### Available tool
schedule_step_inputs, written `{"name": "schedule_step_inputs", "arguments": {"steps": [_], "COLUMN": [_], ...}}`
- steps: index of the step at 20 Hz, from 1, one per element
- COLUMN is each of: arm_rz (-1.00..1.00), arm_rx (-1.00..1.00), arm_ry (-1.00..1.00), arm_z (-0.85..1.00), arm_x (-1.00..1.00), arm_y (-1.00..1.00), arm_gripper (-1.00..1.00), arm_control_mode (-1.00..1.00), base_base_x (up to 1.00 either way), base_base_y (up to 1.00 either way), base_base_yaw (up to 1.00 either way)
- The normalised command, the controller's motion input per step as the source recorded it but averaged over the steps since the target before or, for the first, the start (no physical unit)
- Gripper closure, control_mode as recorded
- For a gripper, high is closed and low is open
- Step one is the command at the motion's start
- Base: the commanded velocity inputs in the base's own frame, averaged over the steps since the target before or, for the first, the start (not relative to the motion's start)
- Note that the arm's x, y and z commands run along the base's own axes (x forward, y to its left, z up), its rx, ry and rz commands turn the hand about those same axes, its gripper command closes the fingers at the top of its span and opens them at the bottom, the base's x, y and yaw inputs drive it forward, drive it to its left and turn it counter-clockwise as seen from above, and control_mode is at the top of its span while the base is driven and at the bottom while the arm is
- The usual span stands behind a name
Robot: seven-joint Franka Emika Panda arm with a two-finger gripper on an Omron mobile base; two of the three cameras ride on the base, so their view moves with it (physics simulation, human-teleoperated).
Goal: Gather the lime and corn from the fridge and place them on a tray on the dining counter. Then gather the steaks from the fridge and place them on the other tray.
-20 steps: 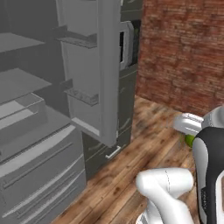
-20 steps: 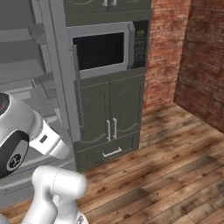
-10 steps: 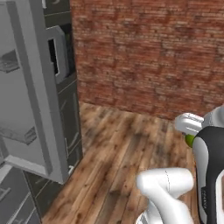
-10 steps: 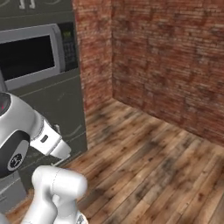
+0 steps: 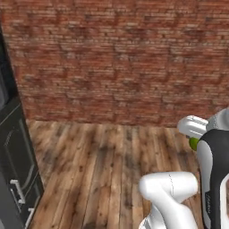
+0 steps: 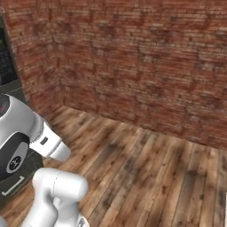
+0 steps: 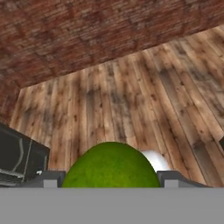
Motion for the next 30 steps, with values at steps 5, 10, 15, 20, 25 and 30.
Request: {"name": "schedule_step_inputs", "arguments": {"steps": [5,10,15,20,25,30], "arm_rz": [0.0,0.0,0.0,0.0,0.0,0.0], "arm_rx": [0.0,0.0,0.0,0.0,0.0,0.0], "arm_ry": [0.0,0.0,0.0,0.0,0.0,0.0], "arm_z": [0.0,0.0,0.0,0.0,0.0,0.0], "arm_x": [0.0,0.0,0.0,0.0,0.0,0.0], "arm_y": [0.0,0.0,0.0,0.0,0.0,0.0], "arm_gripper": [1.0,1.0,1.0,1.0,1.0,1.0], "arm_control_mode": [1.0,1.0,1.0,1.0,1.0,1.0], "base_base_x": [0.56,0.5,0.49,0.51,0.68,0.82], "base_base_y": [-0.27,-0.27,-0.18,-0.18,0.02,0.14], "base_base_yaw": [-0.48,-0.49,-0.49,-0.48,-0.46,-0.43]}}
